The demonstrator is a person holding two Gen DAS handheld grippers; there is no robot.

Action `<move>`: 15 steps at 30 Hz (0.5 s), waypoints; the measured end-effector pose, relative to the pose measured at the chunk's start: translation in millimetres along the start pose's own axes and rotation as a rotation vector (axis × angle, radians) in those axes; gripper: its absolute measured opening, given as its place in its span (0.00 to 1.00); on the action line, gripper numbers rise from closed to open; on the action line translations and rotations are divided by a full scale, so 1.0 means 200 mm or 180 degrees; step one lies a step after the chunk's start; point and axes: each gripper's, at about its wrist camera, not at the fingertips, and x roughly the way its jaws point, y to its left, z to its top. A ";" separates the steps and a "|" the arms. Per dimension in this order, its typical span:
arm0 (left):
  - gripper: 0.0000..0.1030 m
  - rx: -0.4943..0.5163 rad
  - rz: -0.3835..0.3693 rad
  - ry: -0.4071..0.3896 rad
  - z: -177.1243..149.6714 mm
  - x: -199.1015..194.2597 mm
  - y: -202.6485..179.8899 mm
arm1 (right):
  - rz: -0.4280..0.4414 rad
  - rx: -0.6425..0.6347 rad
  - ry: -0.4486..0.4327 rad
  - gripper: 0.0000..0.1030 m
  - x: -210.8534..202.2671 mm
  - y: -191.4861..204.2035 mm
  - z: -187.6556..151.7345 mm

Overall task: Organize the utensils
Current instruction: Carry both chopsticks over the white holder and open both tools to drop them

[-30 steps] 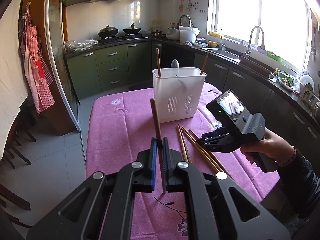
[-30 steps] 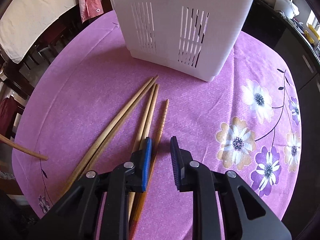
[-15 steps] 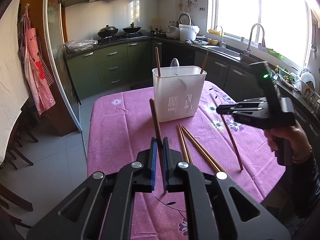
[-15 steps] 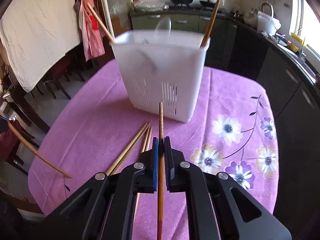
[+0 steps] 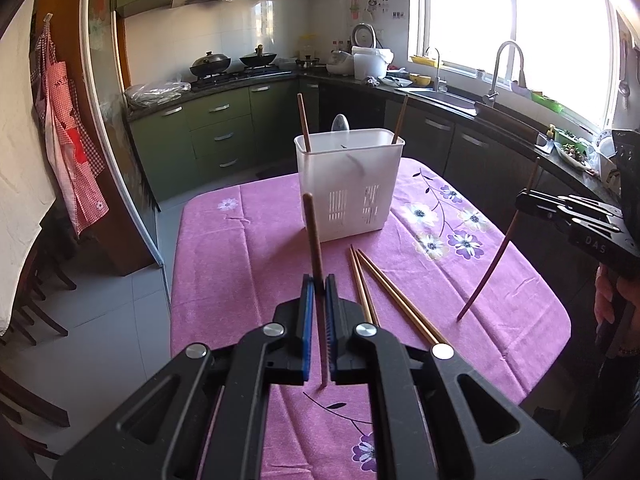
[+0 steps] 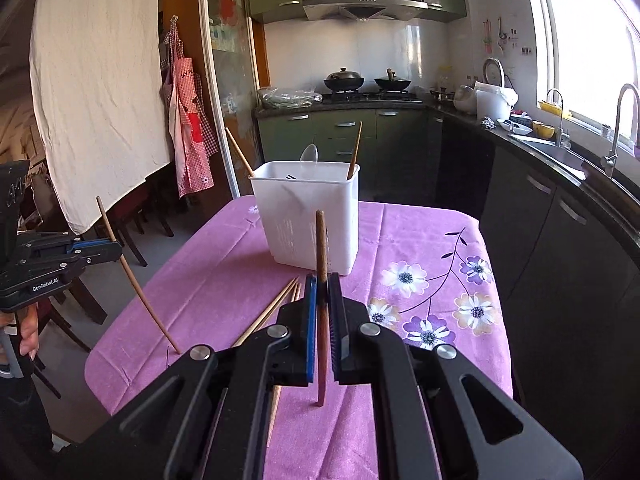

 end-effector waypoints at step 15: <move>0.05 -0.0041 -0.0113 -0.0157 0.14 -0.03 0.00 | 0.0044 0.0055 -0.0045 0.06 -0.04 -0.03 -0.03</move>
